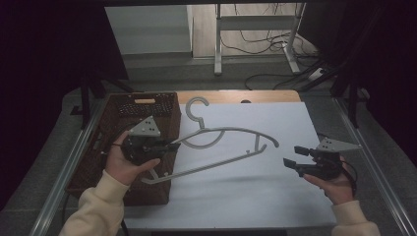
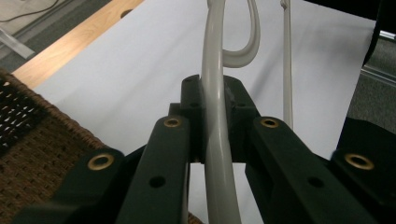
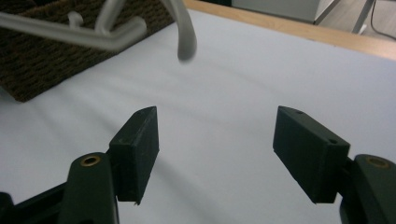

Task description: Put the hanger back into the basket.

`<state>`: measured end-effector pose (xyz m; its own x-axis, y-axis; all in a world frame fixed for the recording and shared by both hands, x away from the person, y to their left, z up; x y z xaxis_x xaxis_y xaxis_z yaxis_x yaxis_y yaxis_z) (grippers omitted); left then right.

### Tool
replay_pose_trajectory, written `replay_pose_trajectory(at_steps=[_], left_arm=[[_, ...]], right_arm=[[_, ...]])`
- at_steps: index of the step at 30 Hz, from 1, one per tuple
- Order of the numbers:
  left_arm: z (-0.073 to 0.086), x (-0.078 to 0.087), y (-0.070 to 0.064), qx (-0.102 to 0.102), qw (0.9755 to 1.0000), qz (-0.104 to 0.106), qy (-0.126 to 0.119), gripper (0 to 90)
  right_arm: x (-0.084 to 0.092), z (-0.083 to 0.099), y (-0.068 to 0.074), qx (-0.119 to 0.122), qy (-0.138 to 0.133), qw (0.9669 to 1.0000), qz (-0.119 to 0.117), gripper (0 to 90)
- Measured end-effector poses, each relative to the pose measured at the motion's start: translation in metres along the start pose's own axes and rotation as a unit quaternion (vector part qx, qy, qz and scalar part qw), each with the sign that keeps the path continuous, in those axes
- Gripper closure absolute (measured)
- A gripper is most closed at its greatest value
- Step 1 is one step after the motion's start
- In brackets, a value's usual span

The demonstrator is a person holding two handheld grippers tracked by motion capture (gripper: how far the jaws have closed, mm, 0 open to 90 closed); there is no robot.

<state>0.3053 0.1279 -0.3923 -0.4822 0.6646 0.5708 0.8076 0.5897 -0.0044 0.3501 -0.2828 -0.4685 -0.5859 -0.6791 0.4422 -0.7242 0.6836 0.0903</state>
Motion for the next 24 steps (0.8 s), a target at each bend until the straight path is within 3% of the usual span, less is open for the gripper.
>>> replay_pose_trajectory(at_steps=[12,24], left_arm=[[0.003,0.024,0.014,0.026,0.9988,-0.027,-0.03,80.8],[0.012,0.06,0.034,0.047,0.9951,-0.063,-0.059,80.9]], right_arm=[[-0.009,0.017,-0.003,-0.007,0.039,0.9991,0.013,25.1],[-0.013,0.021,-0.002,-0.01,0.058,0.9982,0.007,24.6]])
Point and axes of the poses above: each handheld gripper's, and its own axes: x roughly backward along the jaws, z roughly out of its underside, y roughly to its left, the point moved 7 cm from there along -x, roughly forward along the jaws, and after that the axes turned 5 degrees about -y, right-handed, at the moved point
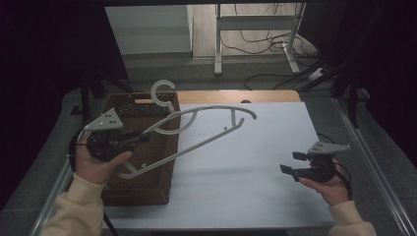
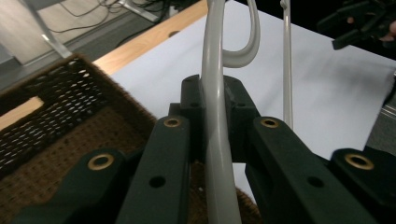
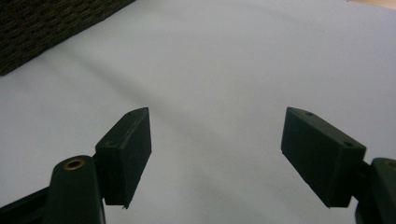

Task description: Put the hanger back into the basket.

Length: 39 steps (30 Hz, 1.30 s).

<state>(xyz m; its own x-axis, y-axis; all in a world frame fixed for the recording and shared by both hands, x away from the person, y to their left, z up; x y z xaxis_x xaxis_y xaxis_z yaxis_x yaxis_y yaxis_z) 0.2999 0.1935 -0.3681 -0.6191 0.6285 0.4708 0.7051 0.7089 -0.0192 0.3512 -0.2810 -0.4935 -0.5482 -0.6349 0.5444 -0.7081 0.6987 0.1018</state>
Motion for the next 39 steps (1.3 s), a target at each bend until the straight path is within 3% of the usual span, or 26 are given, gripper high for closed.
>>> replay_pose_trajectory(at_steps=[10,17,24,39], left_arm=[[0.012,0.022,0.022,0.023,0.9993,-0.027,-0.013,80.9],[0.022,0.033,0.039,0.039,0.9974,-0.057,-0.021,80.9],[0.031,0.04,0.056,0.06,0.9948,-0.076,-0.029,80.8],[0.053,0.039,0.088,0.095,0.9879,-0.119,-0.033,80.9]], right_arm=[[-0.002,0.002,0.0,0.001,0.009,1.0,0.0,24.3],[-0.003,0.003,0.0,0.002,0.011,0.9999,0.0,24.1],[-0.004,0.003,0.0,0.005,0.014,0.9999,-0.001,24.0],[-0.006,0.005,0.0,0.008,0.021,0.9997,-0.001,24.1]])
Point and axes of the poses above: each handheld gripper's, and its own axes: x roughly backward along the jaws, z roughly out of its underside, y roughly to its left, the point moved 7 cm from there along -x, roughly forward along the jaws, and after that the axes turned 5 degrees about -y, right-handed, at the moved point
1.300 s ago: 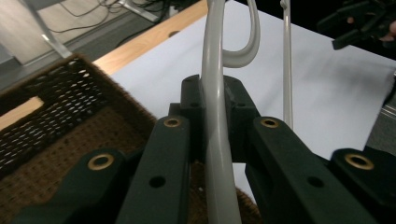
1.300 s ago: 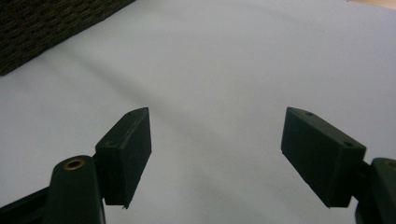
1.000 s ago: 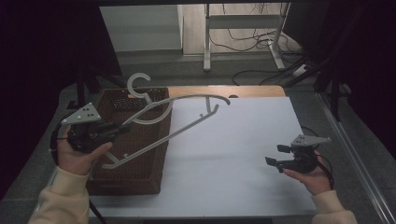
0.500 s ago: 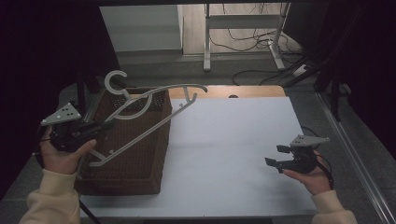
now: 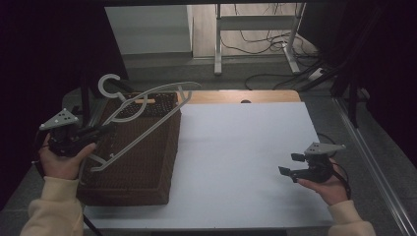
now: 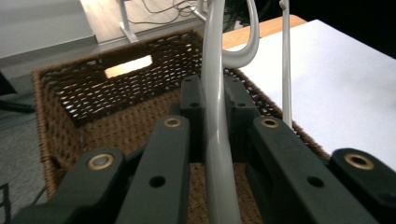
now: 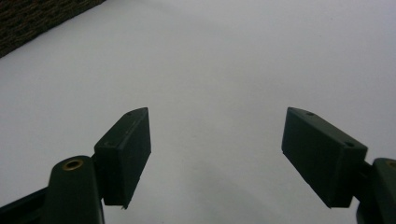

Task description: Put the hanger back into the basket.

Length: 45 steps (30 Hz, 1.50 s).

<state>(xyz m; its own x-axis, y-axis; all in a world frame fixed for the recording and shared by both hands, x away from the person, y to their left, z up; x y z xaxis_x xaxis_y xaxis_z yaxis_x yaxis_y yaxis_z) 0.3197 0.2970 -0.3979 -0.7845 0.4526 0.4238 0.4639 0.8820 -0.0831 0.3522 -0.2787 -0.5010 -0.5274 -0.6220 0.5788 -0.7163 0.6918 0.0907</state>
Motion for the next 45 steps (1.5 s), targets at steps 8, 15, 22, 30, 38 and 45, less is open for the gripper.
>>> replay_pose_trajectory(at_steps=[8,15,22,30,38,45], left_arm=[[0.011,-0.003,0.021,0.018,0.9994,-0.03,-0.002,80.8],[0.02,-0.009,0.034,0.032,0.9983,-0.049,-0.001,80.8],[0.031,-0.012,0.042,0.037,0.9977,-0.056,0.008,80.8],[0.039,-0.013,0.049,0.043,0.9968,-0.065,0.015,80.8],[0.051,-0.015,0.053,0.049,0.996,-0.071,0.024,80.8],[0.058,-0.015,0.056,0.054,0.9955,-0.073,0.027,80.7]], right_arm=[[-0.001,0.0,0.0,-0.001,0.001,1.0,-0.001,24.0],[-0.001,0.001,0.0,0.001,0.003,1.0,-0.001,23.9],[-0.002,0.001,0.0,0.001,0.004,1.0,-0.001,23.9],[-0.002,0.002,0.0,0.001,0.006,1.0,-0.001,23.8],[-0.003,0.002,0.0,0.001,0.008,1.0,-0.002,23.4],[-0.003,0.002,-0.001,0.0,0.008,1.0,-0.002,23.4]])
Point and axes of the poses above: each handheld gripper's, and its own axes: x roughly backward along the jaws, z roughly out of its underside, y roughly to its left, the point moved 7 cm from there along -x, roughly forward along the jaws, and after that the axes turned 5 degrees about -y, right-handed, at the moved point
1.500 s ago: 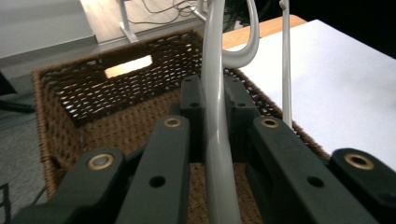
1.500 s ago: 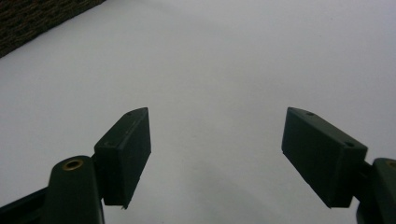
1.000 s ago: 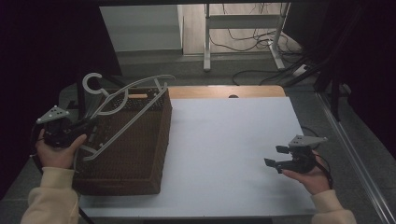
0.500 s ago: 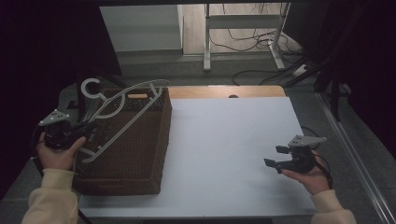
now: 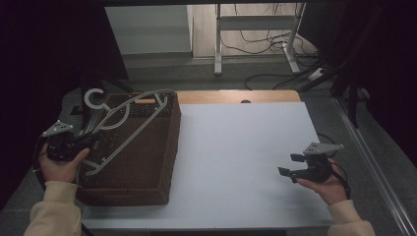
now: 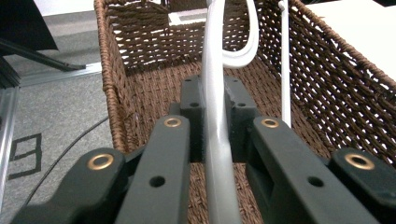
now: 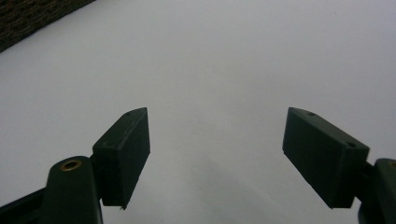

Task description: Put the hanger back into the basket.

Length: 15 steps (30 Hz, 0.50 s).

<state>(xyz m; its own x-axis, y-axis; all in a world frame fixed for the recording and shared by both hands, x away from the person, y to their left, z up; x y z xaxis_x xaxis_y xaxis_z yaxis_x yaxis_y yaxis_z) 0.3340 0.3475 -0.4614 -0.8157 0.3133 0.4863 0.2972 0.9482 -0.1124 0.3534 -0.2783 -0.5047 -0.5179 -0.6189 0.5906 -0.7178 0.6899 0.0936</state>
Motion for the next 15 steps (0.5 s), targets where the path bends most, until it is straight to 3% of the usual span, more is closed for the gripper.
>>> replay_pose_trajectory(at_steps=[15], left_arm=[[0.0041,-0.0038,0.001,0.007,0.9999,-0.005,0.01,80.7]], right_arm=[[-0.001,0.0012,-0.0001,0.003,0.004,1.0,0.0,23.2]])
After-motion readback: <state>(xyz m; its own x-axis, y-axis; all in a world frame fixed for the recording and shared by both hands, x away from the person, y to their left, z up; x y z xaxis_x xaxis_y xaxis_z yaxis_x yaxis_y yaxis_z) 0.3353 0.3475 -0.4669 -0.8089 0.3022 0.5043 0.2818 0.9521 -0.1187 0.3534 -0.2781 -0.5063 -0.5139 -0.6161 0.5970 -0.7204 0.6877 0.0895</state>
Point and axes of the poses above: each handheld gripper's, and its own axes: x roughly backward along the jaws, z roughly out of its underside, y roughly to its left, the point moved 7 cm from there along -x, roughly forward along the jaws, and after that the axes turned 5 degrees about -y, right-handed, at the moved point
